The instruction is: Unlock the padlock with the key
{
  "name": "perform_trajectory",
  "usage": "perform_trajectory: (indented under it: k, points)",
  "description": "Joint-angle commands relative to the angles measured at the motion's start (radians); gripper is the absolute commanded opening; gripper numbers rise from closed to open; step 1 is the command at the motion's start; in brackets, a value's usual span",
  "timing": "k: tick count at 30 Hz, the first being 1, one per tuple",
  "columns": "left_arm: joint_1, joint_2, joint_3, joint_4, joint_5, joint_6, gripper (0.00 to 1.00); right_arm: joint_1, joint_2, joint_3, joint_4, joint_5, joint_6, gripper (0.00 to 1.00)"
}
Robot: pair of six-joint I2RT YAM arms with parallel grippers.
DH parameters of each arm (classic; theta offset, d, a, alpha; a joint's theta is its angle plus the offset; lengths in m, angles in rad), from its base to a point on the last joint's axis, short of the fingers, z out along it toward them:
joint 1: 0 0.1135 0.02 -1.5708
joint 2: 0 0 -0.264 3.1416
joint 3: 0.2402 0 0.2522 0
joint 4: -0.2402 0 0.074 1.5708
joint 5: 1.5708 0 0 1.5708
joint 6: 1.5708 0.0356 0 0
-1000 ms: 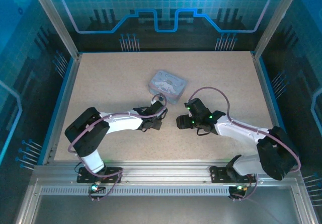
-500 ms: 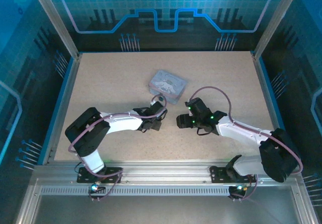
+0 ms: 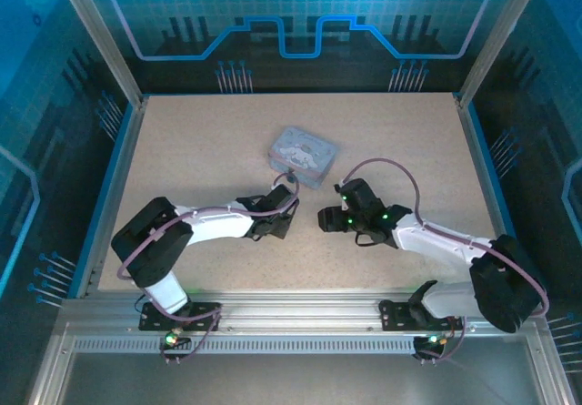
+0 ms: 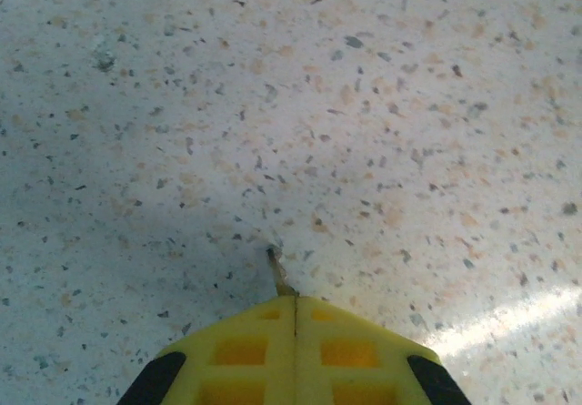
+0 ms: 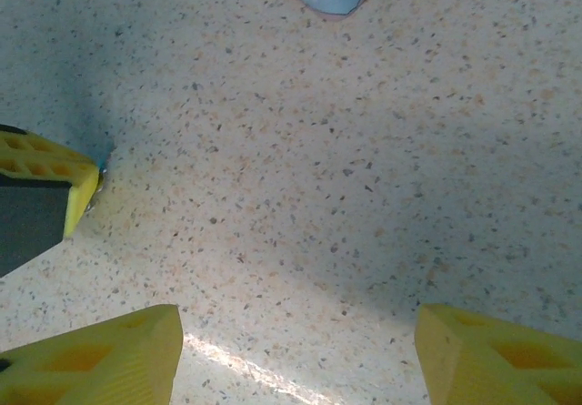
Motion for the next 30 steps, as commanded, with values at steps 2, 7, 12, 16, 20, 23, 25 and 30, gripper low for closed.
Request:
perform_trajectory:
  k: [2,7,12,16,20,23,25,30]
  points:
    - [0.020,-0.063,-0.028,-0.003,0.090,0.089,0.00,0.010,-0.033,-0.067,0.157,-0.071,-0.022,0.67]
    - [0.041,-0.108,-0.048,0.027,0.151,0.113,0.00,0.007,-0.051,-0.118,0.242,-0.086,-0.031,0.62]
    - [0.054,-0.135,-0.057,0.036,0.197,0.129,0.00,0.007,-0.045,-0.166,0.342,-0.110,-0.059,0.61]
    - [0.065,-0.153,-0.063,0.042,0.233,0.137,0.00,0.007,-0.013,-0.178,0.405,-0.143,-0.074,0.61]
    - [0.079,-0.170,-0.069,0.043,0.274,0.143,0.00,0.009,0.035,-0.191,0.490,-0.189,-0.091,0.61]
    - [0.088,-0.195,-0.073,0.042,0.324,0.154,0.00,0.020,0.065,-0.210,0.564,-0.214,-0.121,0.61]
    - [0.100,-0.220,-0.078,0.043,0.378,0.160,0.00,0.039,0.081,-0.216,0.603,-0.221,-0.168,0.61]
    - [0.128,-0.297,-0.070,0.012,0.532,0.188,0.00,0.145,0.115,-0.234,0.719,-0.228,-0.391,0.61]
